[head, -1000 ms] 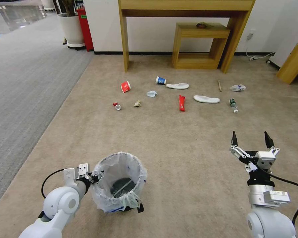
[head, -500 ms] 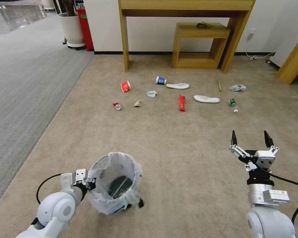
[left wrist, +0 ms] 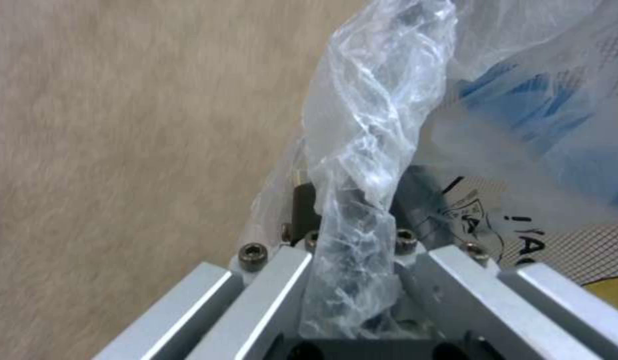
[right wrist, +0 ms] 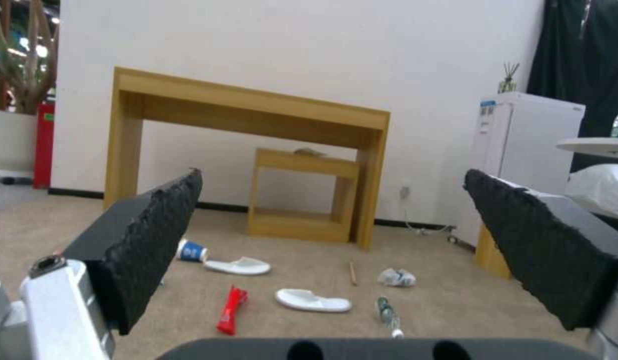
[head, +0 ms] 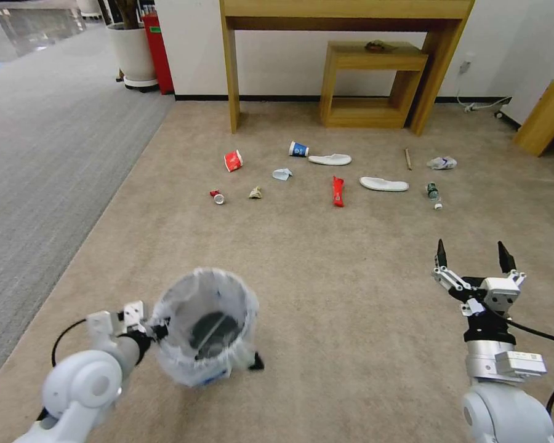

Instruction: Pick up the trash bin and place the garbage on the floor into it.

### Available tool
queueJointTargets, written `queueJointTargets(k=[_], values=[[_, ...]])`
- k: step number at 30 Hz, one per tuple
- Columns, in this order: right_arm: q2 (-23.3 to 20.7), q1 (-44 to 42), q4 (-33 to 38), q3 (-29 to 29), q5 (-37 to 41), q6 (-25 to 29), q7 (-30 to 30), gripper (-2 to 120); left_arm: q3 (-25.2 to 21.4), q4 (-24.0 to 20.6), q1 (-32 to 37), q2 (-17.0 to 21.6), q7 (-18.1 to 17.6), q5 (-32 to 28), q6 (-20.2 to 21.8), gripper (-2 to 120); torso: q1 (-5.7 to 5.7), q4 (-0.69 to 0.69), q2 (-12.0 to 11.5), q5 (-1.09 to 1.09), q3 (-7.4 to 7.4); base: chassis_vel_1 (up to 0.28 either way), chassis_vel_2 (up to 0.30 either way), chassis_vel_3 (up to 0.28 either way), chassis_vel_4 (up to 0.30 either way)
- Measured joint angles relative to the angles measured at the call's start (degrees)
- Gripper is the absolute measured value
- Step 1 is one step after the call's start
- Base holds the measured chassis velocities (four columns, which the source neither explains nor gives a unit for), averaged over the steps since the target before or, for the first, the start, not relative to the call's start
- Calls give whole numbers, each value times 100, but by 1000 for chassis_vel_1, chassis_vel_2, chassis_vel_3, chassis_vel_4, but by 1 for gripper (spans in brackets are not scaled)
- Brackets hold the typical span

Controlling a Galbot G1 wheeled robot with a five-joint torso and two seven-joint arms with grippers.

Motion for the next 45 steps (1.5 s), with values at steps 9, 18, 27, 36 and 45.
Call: queueJointTargets(k=[9,18,27,36,45], values=[[-12,23,9,23,37,14,5,100,-951,-703,-31,-440,-603,-1190,-16,0,0,1,0,0,-1,0,0,0,0],[-27,42,9,48,88,40,10,100,-1583,-930,-20,-692,-920,-2060,-22,0,0,1,1,0,-1,0,0,0,0],[5,111,-15,13,148,98,26,100,-2361,-1014,-16,-568,-1431,-2510,-26,0,-1,1,1,-1,-1,0,0,0,0],[31,140,-34,-13,151,127,34,100,-2730,-1014,114,-517,-1582,-2568,-31,0,-1,1,1,-1,-1,0,0,0,0],[40,178,-146,-68,147,162,35,100,-2718,-1074,142,-513,-1591,-2568,-34,0,-1,1,1,0,-1,0,0,0,0]])
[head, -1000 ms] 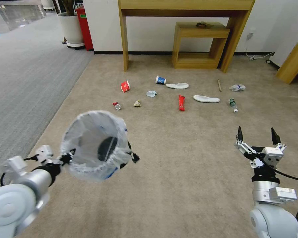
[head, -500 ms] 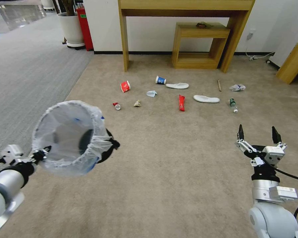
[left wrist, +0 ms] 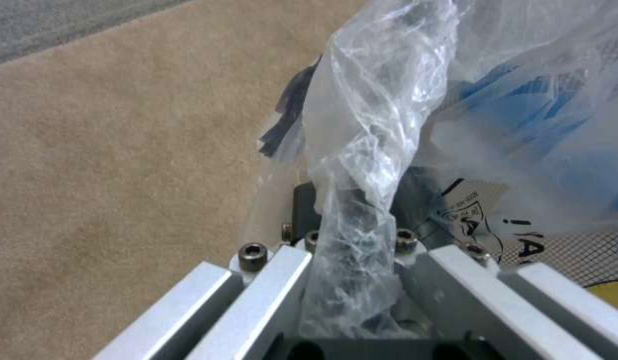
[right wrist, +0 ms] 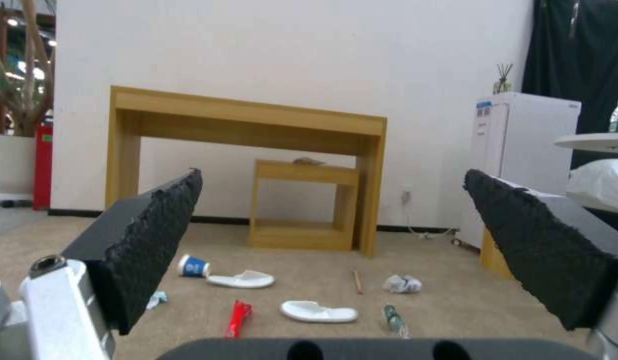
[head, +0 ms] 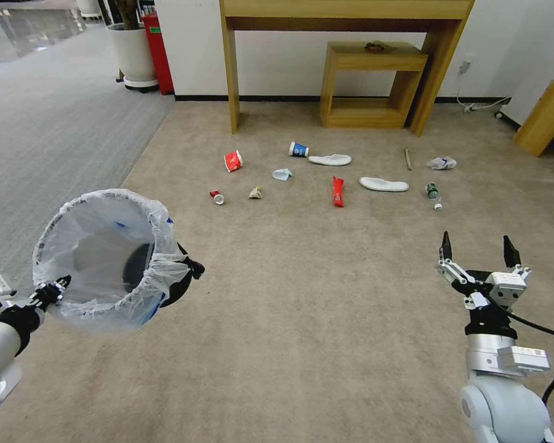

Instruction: Pick up the trash bin and place the garbage on the floor into it.

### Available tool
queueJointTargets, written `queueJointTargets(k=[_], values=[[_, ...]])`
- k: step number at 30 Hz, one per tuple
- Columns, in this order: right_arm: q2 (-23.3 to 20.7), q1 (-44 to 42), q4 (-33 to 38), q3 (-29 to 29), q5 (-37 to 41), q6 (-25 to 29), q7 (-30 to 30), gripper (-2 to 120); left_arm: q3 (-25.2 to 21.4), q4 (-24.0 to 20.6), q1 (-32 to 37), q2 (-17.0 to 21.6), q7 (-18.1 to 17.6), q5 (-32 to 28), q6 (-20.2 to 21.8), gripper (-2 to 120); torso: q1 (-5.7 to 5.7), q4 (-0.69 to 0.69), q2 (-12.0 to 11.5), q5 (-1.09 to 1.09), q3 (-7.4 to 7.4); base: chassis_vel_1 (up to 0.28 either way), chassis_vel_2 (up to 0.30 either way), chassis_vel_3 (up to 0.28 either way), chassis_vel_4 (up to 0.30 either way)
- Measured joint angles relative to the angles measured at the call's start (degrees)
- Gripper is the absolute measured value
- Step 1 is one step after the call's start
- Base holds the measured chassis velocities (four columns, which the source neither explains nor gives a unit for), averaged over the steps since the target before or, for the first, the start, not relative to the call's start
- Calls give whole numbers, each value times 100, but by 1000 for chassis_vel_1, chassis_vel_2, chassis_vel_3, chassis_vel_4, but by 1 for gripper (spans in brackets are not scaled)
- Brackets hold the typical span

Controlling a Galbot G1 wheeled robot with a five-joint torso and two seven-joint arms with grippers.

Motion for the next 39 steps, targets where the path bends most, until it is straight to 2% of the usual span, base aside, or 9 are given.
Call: queueJointTargets(k=[16,39], values=[[21,16,44,-18,-18,9,-20,100,128,144,-35,29,23,63,0,0,0,0,1,0,0,-5,7,7,-7],[29,94,-7,-19,-19,-22,-32,100,239,261,-138,70,85,90,2,0,0,0,1,-1,0,-99,106,104,-102]])
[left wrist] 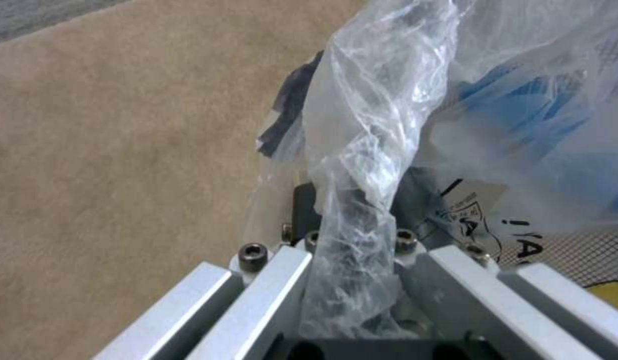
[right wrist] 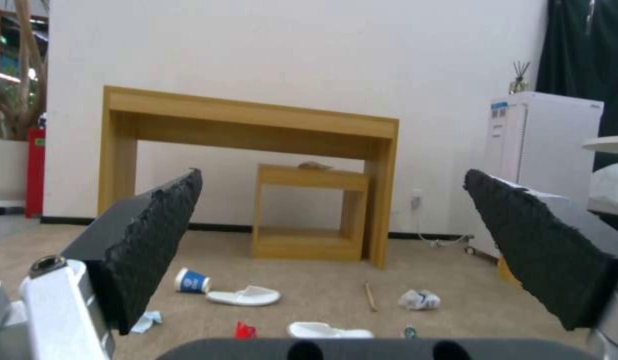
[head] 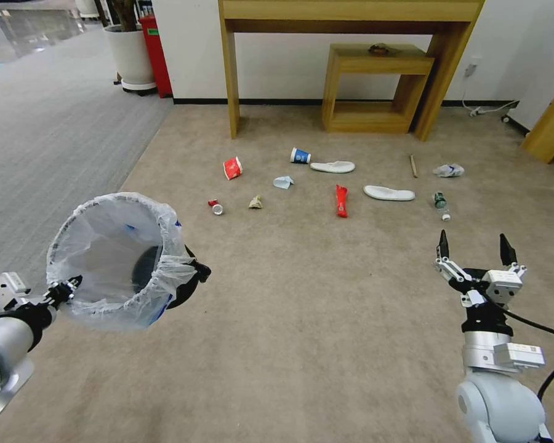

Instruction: Pick up the trash bin and place the garbage on the floor into it.

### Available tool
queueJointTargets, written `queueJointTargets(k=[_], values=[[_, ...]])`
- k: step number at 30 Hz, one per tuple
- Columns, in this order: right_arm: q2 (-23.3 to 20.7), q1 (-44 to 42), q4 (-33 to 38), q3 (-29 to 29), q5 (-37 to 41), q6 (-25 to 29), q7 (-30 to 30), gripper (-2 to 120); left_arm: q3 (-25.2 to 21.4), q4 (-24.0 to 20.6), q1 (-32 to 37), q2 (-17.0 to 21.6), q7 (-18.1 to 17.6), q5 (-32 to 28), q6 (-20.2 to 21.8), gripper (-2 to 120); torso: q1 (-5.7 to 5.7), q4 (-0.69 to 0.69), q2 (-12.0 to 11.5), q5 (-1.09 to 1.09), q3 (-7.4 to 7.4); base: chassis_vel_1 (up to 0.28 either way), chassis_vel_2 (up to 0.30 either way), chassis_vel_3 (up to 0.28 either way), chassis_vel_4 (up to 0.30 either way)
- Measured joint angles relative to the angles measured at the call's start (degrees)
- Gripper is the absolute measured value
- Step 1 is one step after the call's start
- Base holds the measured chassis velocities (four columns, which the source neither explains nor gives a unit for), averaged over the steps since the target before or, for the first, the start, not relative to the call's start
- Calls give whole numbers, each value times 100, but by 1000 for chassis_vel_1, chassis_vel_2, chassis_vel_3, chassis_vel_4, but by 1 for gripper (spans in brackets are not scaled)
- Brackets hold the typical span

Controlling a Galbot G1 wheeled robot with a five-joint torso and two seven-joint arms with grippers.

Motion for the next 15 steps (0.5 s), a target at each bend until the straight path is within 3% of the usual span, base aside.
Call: queueJointTargets(k=[15], values=[[-9,-11,-9,24,12,8,-2,100,13,12,-7,-17,25,39,0,0,1,0,0,0,0,-153,155,155,-144]])
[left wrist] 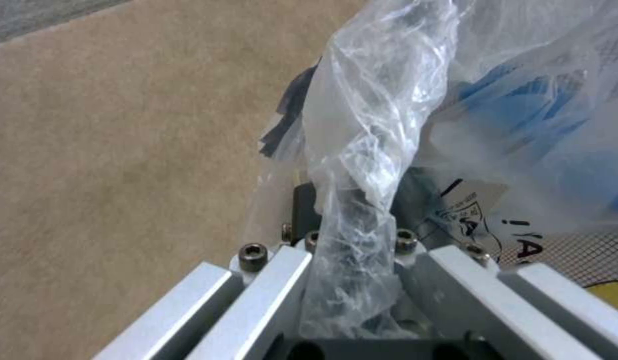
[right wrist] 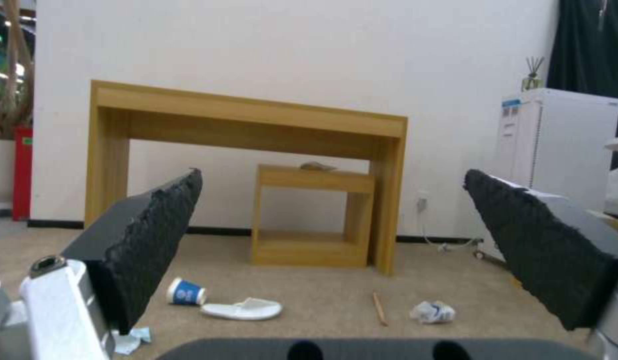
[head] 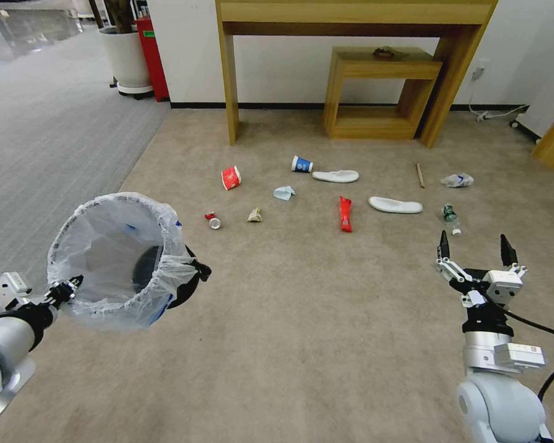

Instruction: Pick up the trash bin and place the garbage on the floor into it.

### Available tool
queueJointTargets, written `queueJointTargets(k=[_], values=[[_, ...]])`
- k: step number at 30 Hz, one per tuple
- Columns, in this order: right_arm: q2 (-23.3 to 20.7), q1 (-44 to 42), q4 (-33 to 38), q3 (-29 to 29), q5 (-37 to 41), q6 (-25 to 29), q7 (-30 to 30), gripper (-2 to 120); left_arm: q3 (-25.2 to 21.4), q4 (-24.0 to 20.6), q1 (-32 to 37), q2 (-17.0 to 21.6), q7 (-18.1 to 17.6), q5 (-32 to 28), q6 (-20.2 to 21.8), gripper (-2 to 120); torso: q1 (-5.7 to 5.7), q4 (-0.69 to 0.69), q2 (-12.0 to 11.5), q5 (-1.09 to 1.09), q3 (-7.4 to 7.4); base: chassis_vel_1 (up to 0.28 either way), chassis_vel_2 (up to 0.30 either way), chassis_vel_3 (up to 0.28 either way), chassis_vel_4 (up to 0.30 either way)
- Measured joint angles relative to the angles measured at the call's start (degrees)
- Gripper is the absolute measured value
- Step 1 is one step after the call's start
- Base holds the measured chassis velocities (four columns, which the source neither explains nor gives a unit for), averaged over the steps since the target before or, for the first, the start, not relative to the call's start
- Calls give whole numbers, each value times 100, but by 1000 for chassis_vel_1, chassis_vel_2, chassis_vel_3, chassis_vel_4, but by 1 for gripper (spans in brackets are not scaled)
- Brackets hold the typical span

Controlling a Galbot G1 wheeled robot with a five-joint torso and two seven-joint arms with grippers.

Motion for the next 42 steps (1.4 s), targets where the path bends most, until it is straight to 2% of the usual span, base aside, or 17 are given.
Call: queueJointTargets(k=[31,42], values=[[0,-23,44,40,-19,4,1,100,-43,21,27,-15,55,31,0,0,0,1,-1,0,0,-150,149,156,-150],[0,-11,30,38,-35,4,-6,100,-40,69,6,-16,74,62,0,0,-1,0,-1,0,0,-91,90,90,-100]])
